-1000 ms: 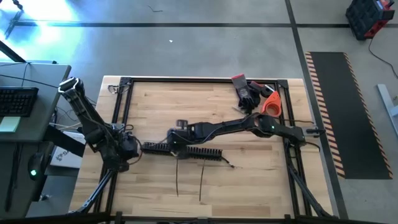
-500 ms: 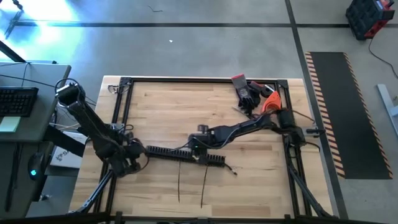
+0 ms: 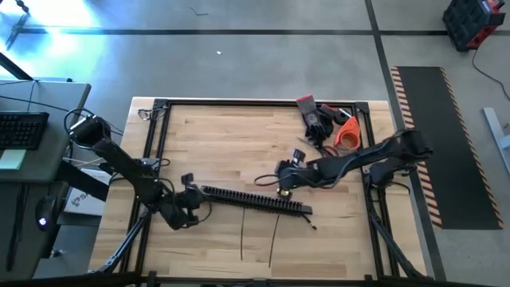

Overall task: Ziptie cables
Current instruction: Close the black cable duct cover

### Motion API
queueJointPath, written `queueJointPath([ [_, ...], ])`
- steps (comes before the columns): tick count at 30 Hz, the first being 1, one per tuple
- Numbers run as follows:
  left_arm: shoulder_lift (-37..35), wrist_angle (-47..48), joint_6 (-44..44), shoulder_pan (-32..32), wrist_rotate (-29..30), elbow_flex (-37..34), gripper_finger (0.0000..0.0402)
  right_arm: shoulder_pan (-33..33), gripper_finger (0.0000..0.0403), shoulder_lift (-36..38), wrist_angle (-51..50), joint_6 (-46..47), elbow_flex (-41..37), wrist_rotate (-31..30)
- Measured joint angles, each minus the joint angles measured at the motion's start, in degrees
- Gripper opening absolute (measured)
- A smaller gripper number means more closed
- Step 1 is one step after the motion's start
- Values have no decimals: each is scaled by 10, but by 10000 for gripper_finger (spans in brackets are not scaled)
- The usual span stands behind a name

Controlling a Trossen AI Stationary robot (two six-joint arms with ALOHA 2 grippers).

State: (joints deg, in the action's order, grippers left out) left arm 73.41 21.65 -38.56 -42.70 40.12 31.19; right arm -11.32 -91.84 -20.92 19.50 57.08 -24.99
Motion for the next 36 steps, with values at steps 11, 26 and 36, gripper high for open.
queueJointPath([
  [11,0,138,112,41,-58,40,79,-28,120,12,132,-118,-50,127],
  [26,1,109,87,60,-66,40,106,-200,244,29,-263,42,4,167],
  [36,1,93,88,60,-54,40,106,-265,213,-38,-219,107,-19,32],
])
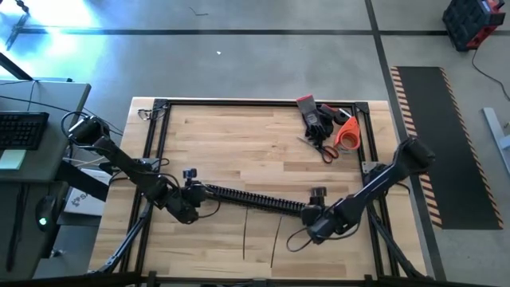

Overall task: Ziptie cables
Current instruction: Close the black cable duct cover

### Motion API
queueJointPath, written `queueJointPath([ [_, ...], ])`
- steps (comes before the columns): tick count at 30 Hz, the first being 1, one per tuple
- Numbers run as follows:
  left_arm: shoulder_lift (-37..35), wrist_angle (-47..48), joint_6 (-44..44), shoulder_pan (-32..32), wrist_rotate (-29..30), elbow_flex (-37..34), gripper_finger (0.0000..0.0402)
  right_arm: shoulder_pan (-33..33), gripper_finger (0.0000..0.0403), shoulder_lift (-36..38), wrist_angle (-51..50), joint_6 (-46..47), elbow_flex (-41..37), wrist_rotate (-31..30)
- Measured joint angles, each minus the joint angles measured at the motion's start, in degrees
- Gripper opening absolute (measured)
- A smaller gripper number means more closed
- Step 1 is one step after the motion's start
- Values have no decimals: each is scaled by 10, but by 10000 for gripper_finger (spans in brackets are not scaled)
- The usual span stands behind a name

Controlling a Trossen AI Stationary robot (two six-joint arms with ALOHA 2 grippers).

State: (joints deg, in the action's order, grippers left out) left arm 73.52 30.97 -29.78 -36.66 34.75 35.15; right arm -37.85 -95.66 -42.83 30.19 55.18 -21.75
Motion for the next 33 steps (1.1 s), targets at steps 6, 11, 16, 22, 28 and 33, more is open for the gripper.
queueJointPath([
  [6,0,-30,0,0,0,0,106,3,155,-52,-5,74,0,-20],
  [11,0,-58,-1,0,12,5,106,-3,36,-54,-46,139,3,-23],
  [16,-6,-34,7,-2,55,62,103,-24,4,-52,-178,193,55,-55],
  [22,-28,22,42,-14,134,151,82,-52,2,-52,-319,218,144,-128],
  [28,-72,39,74,-34,206,190,60,-57,1,-52,-335,145,190,-266],
  [33,-91,88,29,-36,215,191,46,-25,1,-62,-333,72,176,-345],
])
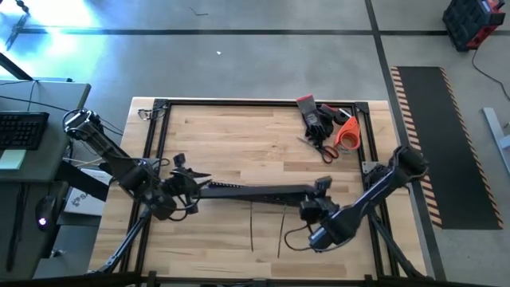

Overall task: Ziptie cables
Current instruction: Close the black cable duct cover

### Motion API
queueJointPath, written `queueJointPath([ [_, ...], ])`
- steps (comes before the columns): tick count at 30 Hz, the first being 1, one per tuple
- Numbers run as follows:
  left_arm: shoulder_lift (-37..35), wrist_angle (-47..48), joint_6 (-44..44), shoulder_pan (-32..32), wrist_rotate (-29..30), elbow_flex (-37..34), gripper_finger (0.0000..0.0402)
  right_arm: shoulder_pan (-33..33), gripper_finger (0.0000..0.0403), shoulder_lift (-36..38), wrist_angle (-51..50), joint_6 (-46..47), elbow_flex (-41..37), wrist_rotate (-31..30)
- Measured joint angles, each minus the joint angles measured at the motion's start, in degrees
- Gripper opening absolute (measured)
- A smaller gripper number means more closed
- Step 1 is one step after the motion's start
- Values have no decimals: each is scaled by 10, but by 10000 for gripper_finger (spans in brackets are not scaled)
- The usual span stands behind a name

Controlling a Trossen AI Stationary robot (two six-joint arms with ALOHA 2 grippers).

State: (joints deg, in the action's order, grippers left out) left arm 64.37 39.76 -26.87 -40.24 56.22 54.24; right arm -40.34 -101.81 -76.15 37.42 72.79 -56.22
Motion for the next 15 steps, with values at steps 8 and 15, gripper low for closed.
queueJointPath([
  [8,15,89,-122,1,0,-18,34,55,0,-72,0,-130,-5,-113],
  [15,19,86,-210,1,-1,-84,27,85,0,-103,-5,-149,-5,-175],
])
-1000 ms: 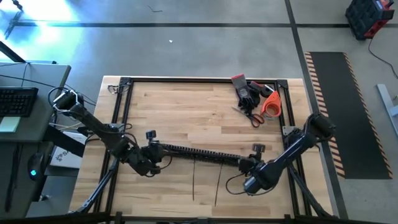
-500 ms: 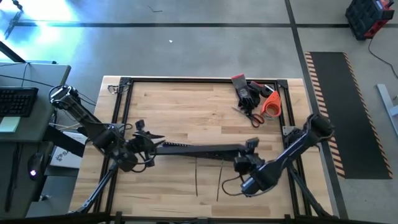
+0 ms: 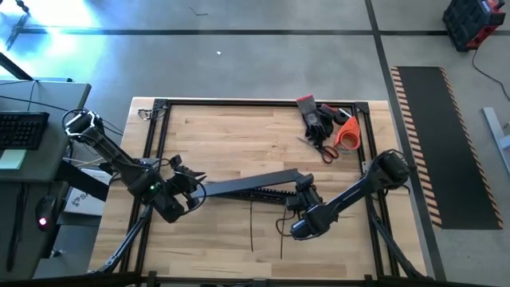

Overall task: Ziptie cables
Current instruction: Close the black cable duct cover

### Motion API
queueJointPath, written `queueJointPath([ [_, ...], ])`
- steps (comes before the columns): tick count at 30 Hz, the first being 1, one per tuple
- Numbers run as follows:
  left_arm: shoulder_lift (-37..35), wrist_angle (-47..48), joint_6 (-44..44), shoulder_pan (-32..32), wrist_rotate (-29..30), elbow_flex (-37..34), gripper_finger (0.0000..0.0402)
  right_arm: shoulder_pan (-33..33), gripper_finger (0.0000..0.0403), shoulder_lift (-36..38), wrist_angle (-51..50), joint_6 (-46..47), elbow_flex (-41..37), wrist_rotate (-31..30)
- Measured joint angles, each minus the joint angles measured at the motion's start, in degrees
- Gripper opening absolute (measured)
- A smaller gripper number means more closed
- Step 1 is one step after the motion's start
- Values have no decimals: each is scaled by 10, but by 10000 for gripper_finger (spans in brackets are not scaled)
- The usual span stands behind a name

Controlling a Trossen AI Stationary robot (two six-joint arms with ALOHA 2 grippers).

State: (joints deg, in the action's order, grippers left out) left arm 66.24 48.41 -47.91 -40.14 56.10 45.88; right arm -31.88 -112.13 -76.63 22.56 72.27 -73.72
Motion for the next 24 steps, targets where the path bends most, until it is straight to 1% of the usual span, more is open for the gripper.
queueJointPath([
  [3,0,-17,-22,0,-2,-33,24,15,0,0,-4,-5,0,5],
  [8,0,-69,-25,0,-3,-74,23,28,0,0,-13,-13,0,5],
  [15,0,-176,-25,0,-5,-132,23,17,0,0,-13,-34,0,19],
  [19,0,-236,-25,1,-5,-167,23,14,0,0,-13,-34,0,39],
  [24,0,-303,-25,1,-6,-202,23,14,0,0,-13,-34,0,44],
])
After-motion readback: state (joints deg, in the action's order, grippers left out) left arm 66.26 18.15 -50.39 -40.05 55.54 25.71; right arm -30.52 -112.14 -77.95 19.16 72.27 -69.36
